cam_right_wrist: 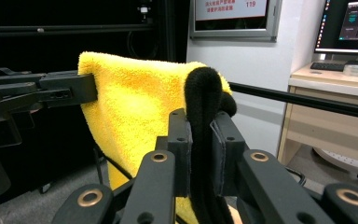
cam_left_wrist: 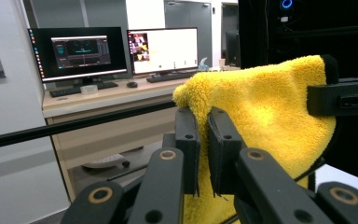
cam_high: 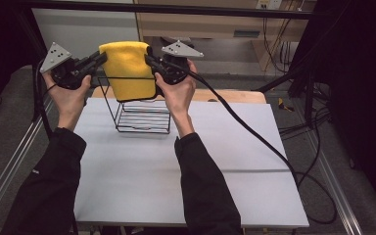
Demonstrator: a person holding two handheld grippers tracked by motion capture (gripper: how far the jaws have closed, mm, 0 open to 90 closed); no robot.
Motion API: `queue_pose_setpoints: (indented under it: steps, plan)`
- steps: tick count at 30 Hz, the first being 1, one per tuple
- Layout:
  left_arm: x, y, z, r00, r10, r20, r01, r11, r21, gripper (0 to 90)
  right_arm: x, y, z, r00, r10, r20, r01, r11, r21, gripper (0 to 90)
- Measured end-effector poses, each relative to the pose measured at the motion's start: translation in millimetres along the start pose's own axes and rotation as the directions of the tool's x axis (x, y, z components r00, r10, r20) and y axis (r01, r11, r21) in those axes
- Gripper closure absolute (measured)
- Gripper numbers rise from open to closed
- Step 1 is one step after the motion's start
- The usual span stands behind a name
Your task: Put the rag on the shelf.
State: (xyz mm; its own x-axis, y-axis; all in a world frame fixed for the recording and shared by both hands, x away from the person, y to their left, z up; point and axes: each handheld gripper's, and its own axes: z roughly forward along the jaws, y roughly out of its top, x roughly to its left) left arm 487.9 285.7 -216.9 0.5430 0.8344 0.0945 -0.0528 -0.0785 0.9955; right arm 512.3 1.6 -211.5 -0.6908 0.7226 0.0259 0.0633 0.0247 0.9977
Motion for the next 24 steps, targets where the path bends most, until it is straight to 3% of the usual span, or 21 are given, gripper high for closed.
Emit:
queue_pose_setpoints:
  steps: [15, 21, 24]
  plan:
    - [-7.9, -10.2, -14.8, 0.9995, 0.024, 0.022, -0.025, 0.9989, 0.039, 82.7, 12.4, -5.4, -9.7, 0.999, -0.045, -0.006, 0.045, 0.997, 0.057, 79.3]
    - [-11.4, -14.9, -20.2, 0.9981, 0.044, 0.042, -0.047, 0.9968, 0.065, 82.1, 11.6, -14.5, -15.6, 0.9995, -0.014, -0.03, 0.015, 0.998, 0.059, 78.4]
    - [-14.3, -18.5, -23.0, 0.9972, 0.059, 0.046, -0.063, 0.9945, 0.084, 81.3, 12.8, -18.6, -18.0, 0.9988, -0.027, -0.041, 0.03, 0.997, 0.067, 77.9]
